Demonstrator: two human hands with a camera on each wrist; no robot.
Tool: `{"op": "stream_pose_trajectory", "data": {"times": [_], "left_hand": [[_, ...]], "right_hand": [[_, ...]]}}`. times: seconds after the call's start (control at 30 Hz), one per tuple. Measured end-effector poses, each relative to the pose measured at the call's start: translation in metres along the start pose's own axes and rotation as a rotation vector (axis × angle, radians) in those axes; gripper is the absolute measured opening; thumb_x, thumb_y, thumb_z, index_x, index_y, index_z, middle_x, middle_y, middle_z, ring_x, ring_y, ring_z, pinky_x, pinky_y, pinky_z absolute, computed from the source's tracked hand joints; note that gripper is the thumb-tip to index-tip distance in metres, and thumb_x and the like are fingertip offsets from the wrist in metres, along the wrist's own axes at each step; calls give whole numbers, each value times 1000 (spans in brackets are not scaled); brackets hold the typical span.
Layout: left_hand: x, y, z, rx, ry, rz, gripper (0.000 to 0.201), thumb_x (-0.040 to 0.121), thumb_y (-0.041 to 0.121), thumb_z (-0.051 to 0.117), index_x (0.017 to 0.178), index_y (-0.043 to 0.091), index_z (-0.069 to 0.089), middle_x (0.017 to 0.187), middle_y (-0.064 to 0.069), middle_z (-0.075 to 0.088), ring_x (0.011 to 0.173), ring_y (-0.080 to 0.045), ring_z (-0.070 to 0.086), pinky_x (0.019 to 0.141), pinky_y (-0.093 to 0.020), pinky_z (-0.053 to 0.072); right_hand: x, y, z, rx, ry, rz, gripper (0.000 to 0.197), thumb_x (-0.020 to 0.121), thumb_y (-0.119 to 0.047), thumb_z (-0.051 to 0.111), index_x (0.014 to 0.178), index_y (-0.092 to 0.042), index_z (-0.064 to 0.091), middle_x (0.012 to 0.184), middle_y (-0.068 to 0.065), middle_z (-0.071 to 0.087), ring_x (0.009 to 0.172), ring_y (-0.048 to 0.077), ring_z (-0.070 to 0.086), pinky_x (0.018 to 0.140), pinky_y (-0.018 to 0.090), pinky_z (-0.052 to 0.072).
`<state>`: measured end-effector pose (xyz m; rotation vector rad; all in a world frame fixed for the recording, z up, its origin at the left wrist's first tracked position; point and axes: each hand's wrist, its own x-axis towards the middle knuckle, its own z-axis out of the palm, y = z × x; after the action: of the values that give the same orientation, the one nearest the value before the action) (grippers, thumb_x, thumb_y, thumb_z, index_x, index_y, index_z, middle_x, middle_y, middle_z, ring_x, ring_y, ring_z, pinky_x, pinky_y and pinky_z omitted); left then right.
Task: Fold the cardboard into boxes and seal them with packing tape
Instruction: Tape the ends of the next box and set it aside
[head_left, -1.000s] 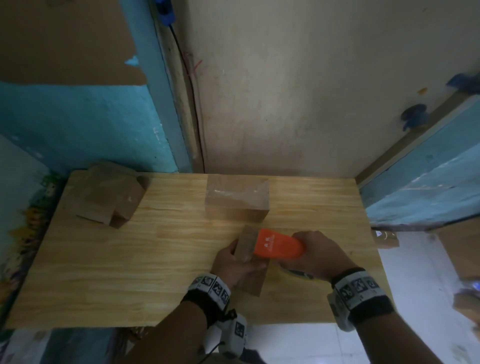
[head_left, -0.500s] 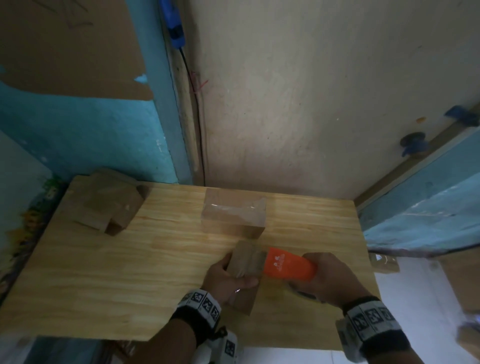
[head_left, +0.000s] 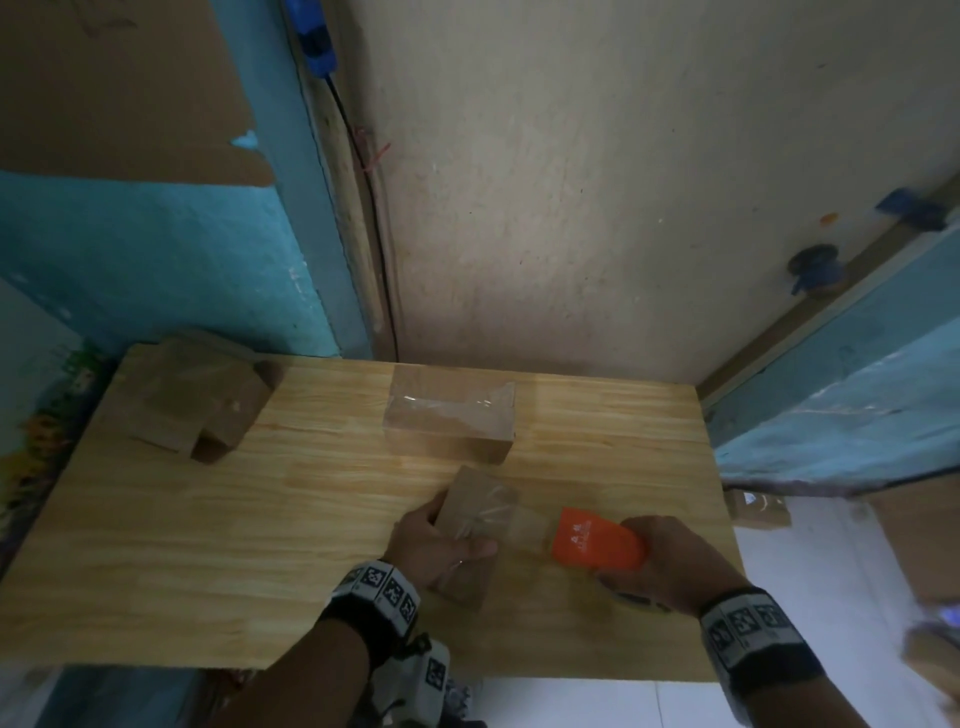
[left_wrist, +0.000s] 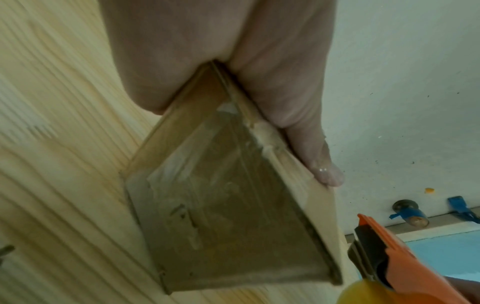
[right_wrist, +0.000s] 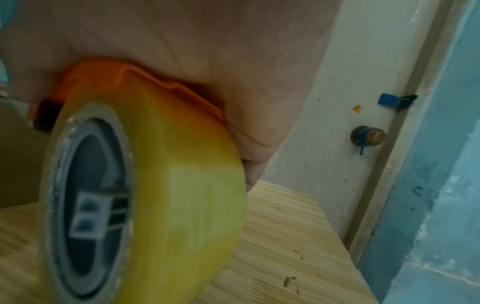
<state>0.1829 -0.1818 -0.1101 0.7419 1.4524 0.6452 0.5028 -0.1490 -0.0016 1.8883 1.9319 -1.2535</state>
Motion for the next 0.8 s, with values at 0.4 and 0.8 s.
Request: {"op": "stream_pose_trajectory", "data": {"times": [0.4,0.8], "left_hand": [[31,-35,-6,185,74,-15,104,31,69,99,126,64,57,117,20,73,124,-23,62,105,-53,50],[30,-18,-8,223,59,31,114,29,70,99,131,66,48,120,26,70,124,-18,61,113,-56,41]], "right_hand": [[21,11,19,-307,-55,-55,51,71,-64,74,107,-36,52,95,-13,71,85,3,70,84,35,62],[26,-6,26,-401,-92,27,45,75,-55,73,110,-37,51,99,-9,69,92,8,70,88,36,62]]}}
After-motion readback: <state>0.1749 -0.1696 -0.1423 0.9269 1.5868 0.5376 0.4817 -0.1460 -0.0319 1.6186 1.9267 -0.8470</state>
